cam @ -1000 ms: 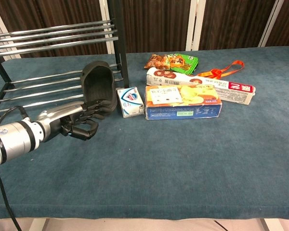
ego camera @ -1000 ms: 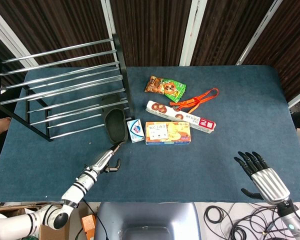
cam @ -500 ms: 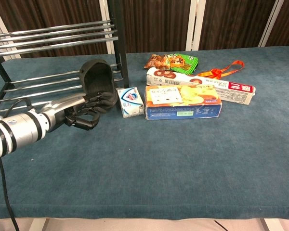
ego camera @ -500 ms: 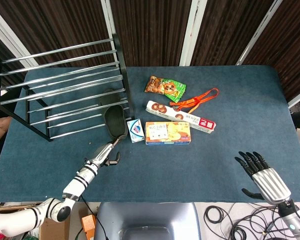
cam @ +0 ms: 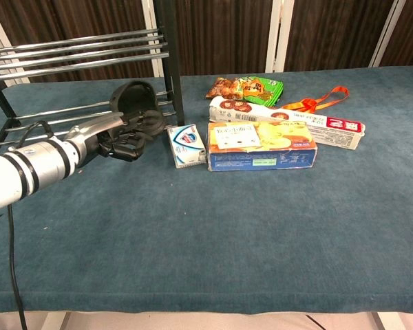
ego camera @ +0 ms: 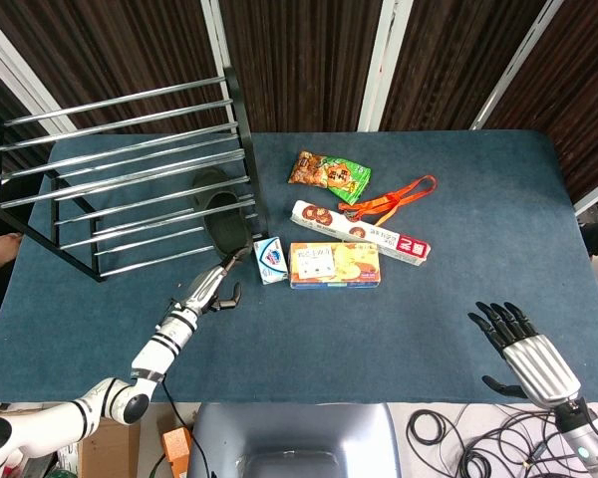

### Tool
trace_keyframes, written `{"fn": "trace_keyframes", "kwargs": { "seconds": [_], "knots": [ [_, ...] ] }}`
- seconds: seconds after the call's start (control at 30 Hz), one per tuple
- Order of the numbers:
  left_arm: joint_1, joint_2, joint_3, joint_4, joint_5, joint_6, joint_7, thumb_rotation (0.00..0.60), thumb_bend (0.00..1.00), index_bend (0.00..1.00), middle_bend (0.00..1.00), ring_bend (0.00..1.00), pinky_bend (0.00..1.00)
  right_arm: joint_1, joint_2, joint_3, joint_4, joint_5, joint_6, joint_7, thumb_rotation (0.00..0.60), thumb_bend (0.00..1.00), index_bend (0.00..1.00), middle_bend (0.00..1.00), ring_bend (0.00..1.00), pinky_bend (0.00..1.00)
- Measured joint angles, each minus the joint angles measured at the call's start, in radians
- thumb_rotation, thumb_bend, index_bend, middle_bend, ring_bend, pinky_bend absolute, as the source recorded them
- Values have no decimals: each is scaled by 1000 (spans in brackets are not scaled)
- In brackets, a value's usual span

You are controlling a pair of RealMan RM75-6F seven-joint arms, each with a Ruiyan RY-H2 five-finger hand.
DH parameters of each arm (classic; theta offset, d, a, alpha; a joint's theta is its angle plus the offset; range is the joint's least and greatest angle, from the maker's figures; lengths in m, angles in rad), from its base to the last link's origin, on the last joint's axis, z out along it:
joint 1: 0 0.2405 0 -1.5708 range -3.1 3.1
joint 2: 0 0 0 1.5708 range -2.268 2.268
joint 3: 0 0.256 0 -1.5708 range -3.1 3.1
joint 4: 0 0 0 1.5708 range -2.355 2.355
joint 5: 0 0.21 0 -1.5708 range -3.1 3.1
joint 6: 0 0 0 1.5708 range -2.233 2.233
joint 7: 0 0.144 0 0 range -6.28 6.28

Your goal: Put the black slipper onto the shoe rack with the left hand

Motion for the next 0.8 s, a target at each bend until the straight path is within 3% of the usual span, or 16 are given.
{"fn": "trace_keyframes", "kwargs": {
  "seconds": [0.43,0.63,0.8],
  "knots": [
    [-16,20,1,-6,-24,-40,13,600,686,0,0,0,169,-4,-1,-1,-2,-2,6,-7,600,113,0,0,0,0],
    [31,94,54,-135,36,49,95,600,572,0,14,61,239,-13,1,2,-3,1,23,-5,600,114,0,0,0,0],
    [140,259,143,-342,126,226,220,600,570,0,33,59,226,-32,6,14,-12,22,54,-5,600,113,0,0,0,0]
  ]
}}
